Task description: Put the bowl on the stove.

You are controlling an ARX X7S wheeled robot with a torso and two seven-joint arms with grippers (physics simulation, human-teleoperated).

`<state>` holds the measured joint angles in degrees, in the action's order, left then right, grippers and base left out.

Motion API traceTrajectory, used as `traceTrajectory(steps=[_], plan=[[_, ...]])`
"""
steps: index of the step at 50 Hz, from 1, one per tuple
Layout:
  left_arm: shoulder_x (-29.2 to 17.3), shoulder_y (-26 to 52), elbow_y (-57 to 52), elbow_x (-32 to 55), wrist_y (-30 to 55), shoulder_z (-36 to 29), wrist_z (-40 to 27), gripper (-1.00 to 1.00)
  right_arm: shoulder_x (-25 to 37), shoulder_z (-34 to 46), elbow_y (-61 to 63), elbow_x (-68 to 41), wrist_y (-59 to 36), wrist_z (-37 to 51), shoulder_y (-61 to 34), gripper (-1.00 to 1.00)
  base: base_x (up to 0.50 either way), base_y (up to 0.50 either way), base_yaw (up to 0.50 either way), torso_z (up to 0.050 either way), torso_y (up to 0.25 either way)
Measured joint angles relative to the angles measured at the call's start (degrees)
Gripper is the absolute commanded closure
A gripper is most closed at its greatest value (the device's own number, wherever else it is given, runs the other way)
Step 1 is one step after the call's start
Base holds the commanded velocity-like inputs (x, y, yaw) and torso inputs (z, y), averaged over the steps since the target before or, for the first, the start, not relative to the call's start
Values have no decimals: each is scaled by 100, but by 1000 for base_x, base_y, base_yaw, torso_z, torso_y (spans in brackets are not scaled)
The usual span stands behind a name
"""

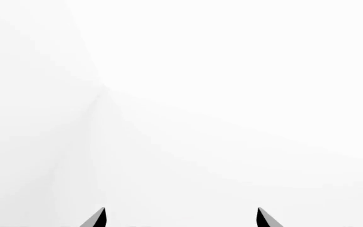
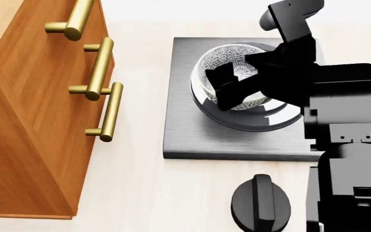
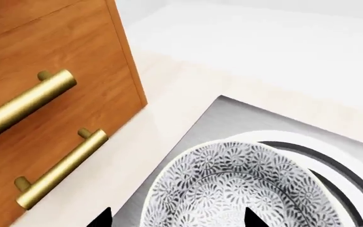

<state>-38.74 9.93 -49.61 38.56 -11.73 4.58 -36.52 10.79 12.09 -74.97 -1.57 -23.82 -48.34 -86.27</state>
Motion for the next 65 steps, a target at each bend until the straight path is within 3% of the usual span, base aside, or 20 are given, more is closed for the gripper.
traceTrajectory(steps=[26, 46, 65], plan=[[-31, 42, -16, -48, 64, -42, -58, -100, 214, -1692, 276, -520, 1663, -65, 572, -100, 0, 0, 0, 0, 0], [-36, 43, -26, -82, 80, -95, -69, -100, 39, -3147, 3261, -2078, 1177, 22, 2164, -100, 0, 0, 0, 0, 0], [-27, 64, 8, -125, 99, -166, -70, -100, -322, -4496, 4948, -3918, 656, -15, 2963, -100, 0, 0, 0, 0, 0]])
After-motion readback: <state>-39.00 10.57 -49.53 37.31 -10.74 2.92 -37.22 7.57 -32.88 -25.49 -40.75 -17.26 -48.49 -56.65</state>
